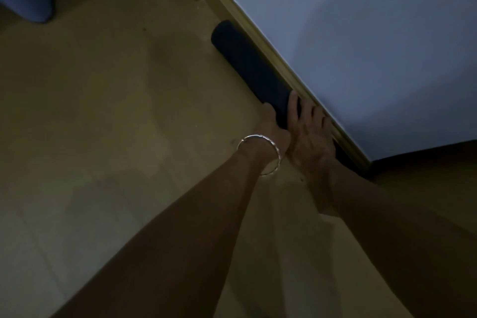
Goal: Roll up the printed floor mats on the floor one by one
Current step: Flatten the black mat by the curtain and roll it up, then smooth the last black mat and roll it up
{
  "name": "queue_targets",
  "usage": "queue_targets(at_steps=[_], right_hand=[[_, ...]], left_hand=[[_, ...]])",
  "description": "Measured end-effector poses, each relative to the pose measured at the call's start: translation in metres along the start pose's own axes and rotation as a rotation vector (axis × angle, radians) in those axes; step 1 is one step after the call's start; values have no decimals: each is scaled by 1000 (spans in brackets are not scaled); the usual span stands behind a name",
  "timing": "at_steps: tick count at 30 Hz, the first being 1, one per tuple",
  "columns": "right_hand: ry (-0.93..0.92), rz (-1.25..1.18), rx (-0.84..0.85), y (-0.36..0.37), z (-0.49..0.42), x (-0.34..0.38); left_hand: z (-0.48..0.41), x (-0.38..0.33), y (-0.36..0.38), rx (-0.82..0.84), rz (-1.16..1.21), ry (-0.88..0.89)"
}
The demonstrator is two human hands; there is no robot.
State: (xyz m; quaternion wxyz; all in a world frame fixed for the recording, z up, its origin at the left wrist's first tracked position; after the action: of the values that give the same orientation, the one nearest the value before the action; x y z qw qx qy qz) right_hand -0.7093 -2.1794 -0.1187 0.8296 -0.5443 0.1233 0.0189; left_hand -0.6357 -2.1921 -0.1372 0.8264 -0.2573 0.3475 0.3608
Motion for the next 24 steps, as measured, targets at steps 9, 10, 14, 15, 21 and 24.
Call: queue_targets(at_steps=[9,10,14,15,21,24], right_hand=[[113,533,96,-25,-11,20],[122,531,55,-40,-13,27],[8,274,-43,-81,-24,82],[-56,213,-50,-85,-23,105],[-545,-73,-3,-107,27,264],[-705,-144,25,-128,60,337]], left_hand=[[20,13,-13,62,-418,164],[25,12,-30,-15,-436,175],[47,30,-100,-292,-480,140],[54,37,-114,-323,-498,126],[131,91,-222,-475,-591,49],[188,132,-281,-555,-652,-8]])
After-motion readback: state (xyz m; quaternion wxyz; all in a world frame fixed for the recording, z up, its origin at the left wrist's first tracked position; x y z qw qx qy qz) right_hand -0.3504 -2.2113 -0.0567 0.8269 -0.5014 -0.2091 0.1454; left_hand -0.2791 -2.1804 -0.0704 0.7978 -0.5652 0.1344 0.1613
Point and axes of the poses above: each hand's wrist, its own z-axis away from the middle knuckle, its own y-axis out of the palm, x = y × z, the point moved 8 cm from there along -z, towards the middle knuckle, and after that the axes turned 6 degrees about x, right-handed, at the moved point
